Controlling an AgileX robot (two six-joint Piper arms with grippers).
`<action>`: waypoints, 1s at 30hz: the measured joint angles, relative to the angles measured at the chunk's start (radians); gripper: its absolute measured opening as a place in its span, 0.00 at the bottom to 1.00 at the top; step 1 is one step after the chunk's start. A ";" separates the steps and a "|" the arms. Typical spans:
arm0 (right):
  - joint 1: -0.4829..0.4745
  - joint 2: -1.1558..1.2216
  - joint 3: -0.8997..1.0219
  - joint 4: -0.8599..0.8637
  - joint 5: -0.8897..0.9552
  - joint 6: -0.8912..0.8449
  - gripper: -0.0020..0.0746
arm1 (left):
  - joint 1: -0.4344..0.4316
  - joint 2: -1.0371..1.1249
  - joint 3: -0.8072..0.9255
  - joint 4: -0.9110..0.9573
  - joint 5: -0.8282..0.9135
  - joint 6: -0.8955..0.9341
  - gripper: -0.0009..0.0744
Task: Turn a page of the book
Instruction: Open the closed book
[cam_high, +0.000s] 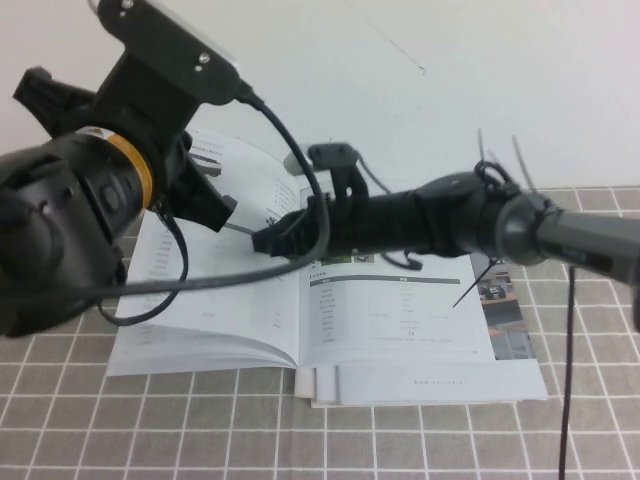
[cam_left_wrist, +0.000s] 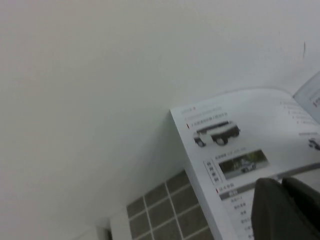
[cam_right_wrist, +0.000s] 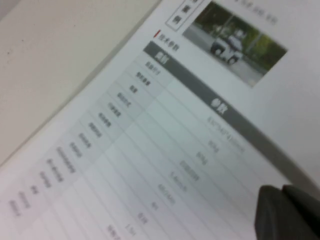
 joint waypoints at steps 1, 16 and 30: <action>-0.007 -0.013 0.000 -0.023 -0.005 0.000 0.02 | 0.029 0.011 0.000 -0.042 -0.021 0.029 0.01; -0.069 -0.158 0.025 -0.653 0.028 0.350 0.02 | 0.190 0.498 0.000 -0.339 -0.529 0.299 0.01; -0.164 -0.158 0.192 -0.836 -0.035 0.492 0.02 | 0.232 0.666 -0.004 -0.327 -0.498 0.140 0.01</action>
